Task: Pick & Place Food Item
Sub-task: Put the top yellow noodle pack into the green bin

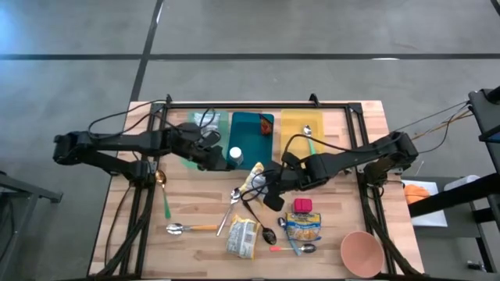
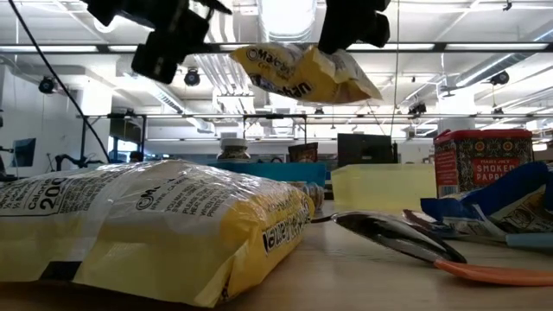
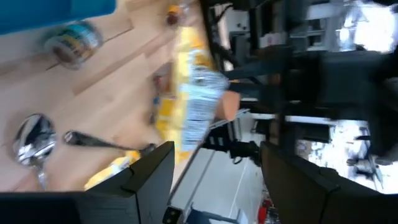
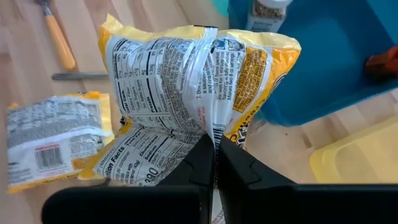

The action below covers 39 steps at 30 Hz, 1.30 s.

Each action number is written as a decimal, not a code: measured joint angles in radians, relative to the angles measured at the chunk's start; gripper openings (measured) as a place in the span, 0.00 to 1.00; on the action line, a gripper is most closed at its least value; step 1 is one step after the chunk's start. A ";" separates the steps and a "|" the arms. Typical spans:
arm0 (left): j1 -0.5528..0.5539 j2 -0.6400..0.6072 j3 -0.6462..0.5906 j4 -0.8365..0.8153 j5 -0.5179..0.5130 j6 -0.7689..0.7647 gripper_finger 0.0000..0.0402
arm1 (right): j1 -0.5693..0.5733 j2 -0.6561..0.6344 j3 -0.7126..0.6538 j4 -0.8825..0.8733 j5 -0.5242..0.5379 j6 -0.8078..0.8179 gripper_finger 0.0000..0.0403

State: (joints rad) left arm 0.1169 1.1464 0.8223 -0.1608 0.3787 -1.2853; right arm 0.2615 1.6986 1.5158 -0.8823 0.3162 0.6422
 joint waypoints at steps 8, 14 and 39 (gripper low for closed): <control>-0.001 0.097 0.000 0.009 0.008 -0.048 0.60 | -0.003 -0.030 0.000 0.014 0.002 -0.015 0.02; -0.001 0.143 0.000 0.031 0.006 -0.028 0.60 | -0.010 -0.030 0.000 0.044 0.002 -0.021 0.02; -0.001 0.147 0.003 0.124 0.020 -0.035 0.96 | -0.028 -0.028 0.000 0.091 0.026 -0.047 0.02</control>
State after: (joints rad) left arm 0.1158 1.2938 0.8257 -0.0372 0.3983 -1.3199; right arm 0.2331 1.6711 1.5162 -0.7917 0.3418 0.5955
